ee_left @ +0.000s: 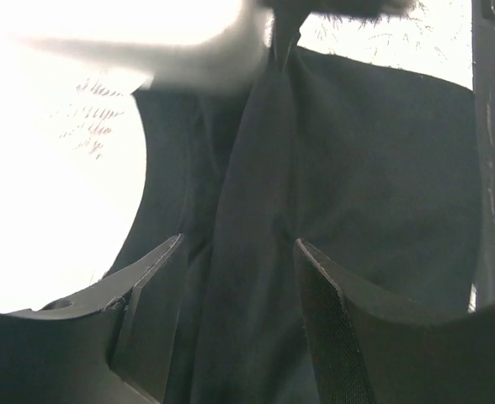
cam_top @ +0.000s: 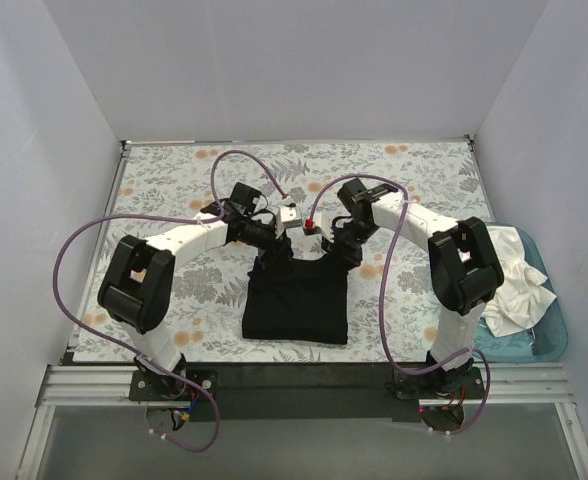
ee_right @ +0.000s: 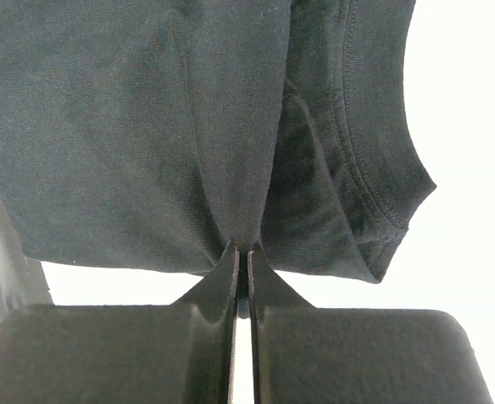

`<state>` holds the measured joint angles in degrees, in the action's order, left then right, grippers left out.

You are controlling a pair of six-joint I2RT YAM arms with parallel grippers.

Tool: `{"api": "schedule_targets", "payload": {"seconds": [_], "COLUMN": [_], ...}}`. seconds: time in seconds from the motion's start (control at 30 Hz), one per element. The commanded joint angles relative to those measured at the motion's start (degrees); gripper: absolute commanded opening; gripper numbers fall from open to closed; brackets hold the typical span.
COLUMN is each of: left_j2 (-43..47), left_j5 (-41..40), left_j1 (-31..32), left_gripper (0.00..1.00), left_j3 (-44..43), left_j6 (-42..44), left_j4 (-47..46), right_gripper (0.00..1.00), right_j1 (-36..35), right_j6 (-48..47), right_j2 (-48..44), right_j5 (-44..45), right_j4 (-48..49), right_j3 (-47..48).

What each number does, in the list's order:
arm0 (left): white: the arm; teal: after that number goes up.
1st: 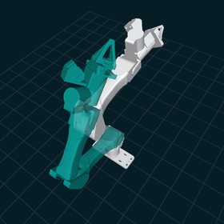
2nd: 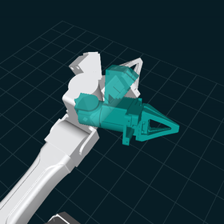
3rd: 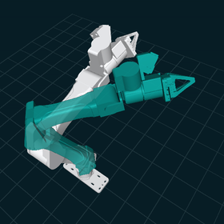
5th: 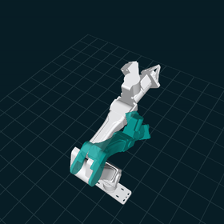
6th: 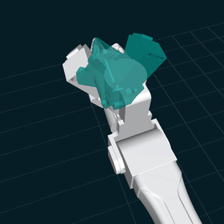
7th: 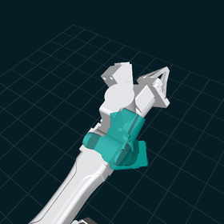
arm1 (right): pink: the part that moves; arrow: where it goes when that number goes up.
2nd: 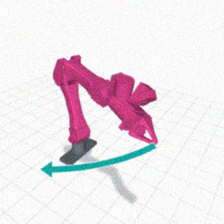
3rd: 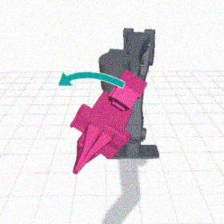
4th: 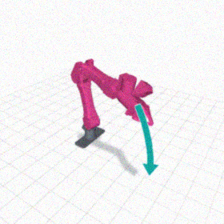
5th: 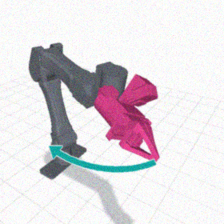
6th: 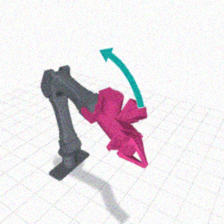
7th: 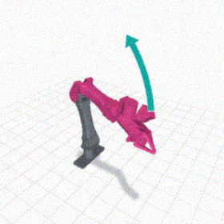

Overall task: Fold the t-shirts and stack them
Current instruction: Fold the tshirt

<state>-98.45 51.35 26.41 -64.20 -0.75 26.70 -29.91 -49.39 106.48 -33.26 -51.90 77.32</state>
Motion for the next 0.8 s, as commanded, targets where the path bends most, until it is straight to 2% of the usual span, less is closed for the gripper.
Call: {"api": "schedule_targets", "payload": {"seconds": [0.0, 0.17, 0.37, 0.53, 0.7, 0.77], "left_j2": [-2.3, -6.0, -6.0, -6.0, -6.4, -6.1], "left_j5": [1.1, 3.0, 5.4, 5.8, 6.5, 6.7], "left_j1": [2.0, 2.6, 2.8, 3.7, 3.7, 3.8], "left_gripper": [0.53, 0.53, 0.47, 0.38, 0.36, 0.31], "left_j3": [0.2, -1.2, 0.4, 2.0, 2.6, 2.8], "left_j6": [-1.5, -1.2, 0.4, 0.5, -0.2, -0.6], "left_j4": [-6.9, -6.7, -5.3, -5.3, -5.3, -5.3], "right_gripper": [0.01, 0.01, 0.01, 0.01, 0.01, 0.01], "right_j1": [0.0, 0.0, -0.1, -0.1, -0.1, -0.1], "right_j6": [0.3, 0.3, 0.5, 0.8, 1.0, 1.0], "right_j2": [-2.1, -4.3, -5.3, -5.8, -6.1, -6.3], "right_j5": [-2.3, -2.2, -2.1, -2.3, -1.7, -1.6], "right_j4": [0.8, 1.0, 1.4, 1.9, 2.3, 2.6], "right_j3": [-0.1, -0.7, -1.6, -1.7, -1.9, -2.1]}}
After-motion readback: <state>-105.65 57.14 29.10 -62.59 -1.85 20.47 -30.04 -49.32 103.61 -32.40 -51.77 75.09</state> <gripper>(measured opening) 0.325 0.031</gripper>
